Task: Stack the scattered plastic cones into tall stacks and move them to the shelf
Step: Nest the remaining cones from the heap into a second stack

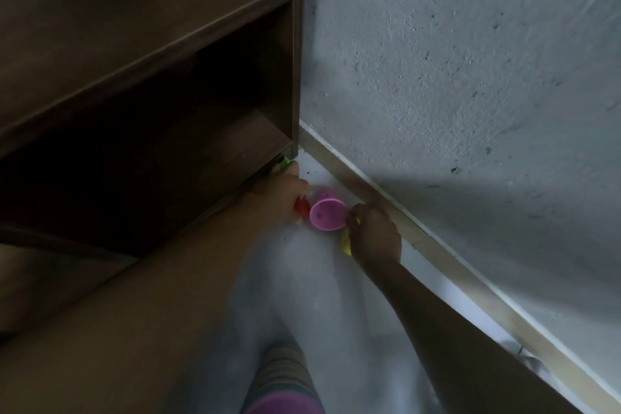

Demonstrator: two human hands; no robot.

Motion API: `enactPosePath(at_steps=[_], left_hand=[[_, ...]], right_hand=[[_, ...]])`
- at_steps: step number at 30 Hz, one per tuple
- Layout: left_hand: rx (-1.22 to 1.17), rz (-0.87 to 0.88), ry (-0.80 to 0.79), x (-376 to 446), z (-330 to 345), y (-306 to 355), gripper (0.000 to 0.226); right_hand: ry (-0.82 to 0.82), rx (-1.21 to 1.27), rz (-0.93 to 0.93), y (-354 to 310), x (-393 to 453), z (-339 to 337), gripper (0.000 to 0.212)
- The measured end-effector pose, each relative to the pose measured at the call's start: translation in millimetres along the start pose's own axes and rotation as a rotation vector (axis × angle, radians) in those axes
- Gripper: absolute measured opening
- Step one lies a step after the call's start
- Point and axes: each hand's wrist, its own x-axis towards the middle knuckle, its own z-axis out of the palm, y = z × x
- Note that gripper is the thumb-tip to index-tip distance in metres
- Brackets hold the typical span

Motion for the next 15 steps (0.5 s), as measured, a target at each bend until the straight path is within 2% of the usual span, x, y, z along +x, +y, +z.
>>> enactPosePath(at_steps=[5, 9, 15], left_hand=[[0.015, -0.031, 0.048, -17, 3, 0, 0.032], [-0.006, -0.082, 0.114, -31, 4, -1, 0.046], [-0.066, -0.14, 0.11, -64, 1, 12, 0.049]], right_hand=[[0.024, 0.098, -0.052, 2, -13, -11, 0.02], [0.035, 0.12, -0.072, 3, -28, -31, 0.021], [0.078, 0.162, -0.158, 12, -61, -54, 0.018]])
